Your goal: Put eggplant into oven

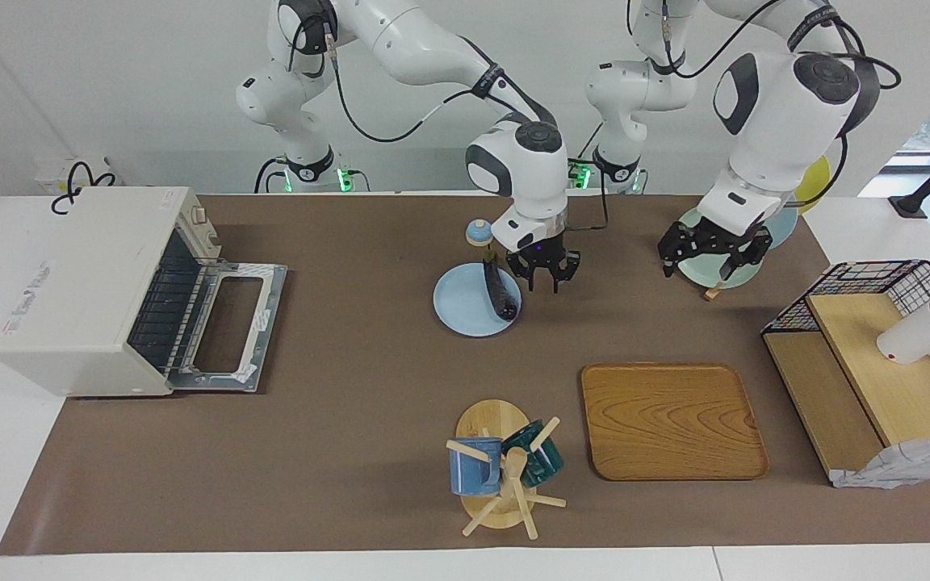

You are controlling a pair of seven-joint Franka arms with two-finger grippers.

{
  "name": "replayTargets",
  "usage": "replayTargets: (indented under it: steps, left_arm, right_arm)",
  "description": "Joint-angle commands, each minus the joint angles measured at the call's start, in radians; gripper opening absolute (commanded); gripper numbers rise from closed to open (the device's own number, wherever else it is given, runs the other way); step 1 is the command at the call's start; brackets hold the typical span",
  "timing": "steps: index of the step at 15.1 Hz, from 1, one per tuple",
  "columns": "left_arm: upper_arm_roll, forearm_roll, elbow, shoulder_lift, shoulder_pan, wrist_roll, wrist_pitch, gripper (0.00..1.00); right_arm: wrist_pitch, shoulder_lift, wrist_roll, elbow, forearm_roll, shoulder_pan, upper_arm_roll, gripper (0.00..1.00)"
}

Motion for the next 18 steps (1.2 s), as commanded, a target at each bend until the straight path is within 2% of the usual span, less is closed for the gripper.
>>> replayTargets:
  steps: [1,4,8,10,13,15,16,17,18]
  left_arm:
    - [-0.007,0.034,-0.007,-0.069,0.008,0.01,-0.089,1.0]
    - [-0.009,0.034,-0.029,-0.106,0.011,-0.001,-0.149,1.0]
    - [-0.007,0.018,-0.018,-0.095,0.04,0.005,-0.148,1.0]
    - [-0.003,-0.007,0.017,-0.079,0.049,0.004,-0.158,1.0]
    - [-0.007,-0.03,0.149,-0.01,0.069,-0.001,-0.207,1.0]
    - [-0.009,-0.029,0.171,-0.002,0.069,-0.001,-0.229,1.0]
    - [-0.009,-0.029,0.169,0.0,0.069,-0.001,-0.229,1.0]
    - [-0.009,-0.027,0.163,-0.002,0.068,-0.002,-0.231,1.0]
    - [-0.011,-0.027,0.154,-0.009,0.068,-0.002,-0.235,1.0]
  right_arm:
    - [0.04,-0.031,-0.046,-0.072,-0.018,0.009,-0.007,0.49]
    - [0.015,-0.043,-0.092,-0.096,-0.122,0.012,-0.007,0.49]
    - [0.038,-0.063,-0.152,-0.159,-0.129,0.012,-0.007,0.49]
    - [0.048,-0.063,-0.158,-0.164,-0.129,0.008,-0.007,0.49]
    - [0.08,-0.069,-0.158,-0.202,-0.129,0.009,-0.004,0.46]
    - [0.126,-0.075,-0.152,-0.233,-0.126,0.009,-0.004,0.44]
    - [0.133,-0.077,-0.154,-0.237,-0.126,0.011,-0.004,0.39]
    - [0.132,-0.077,-0.155,-0.237,-0.126,0.011,-0.004,0.26]
    - [0.127,-0.077,-0.157,-0.236,-0.126,0.012,-0.004,0.05]
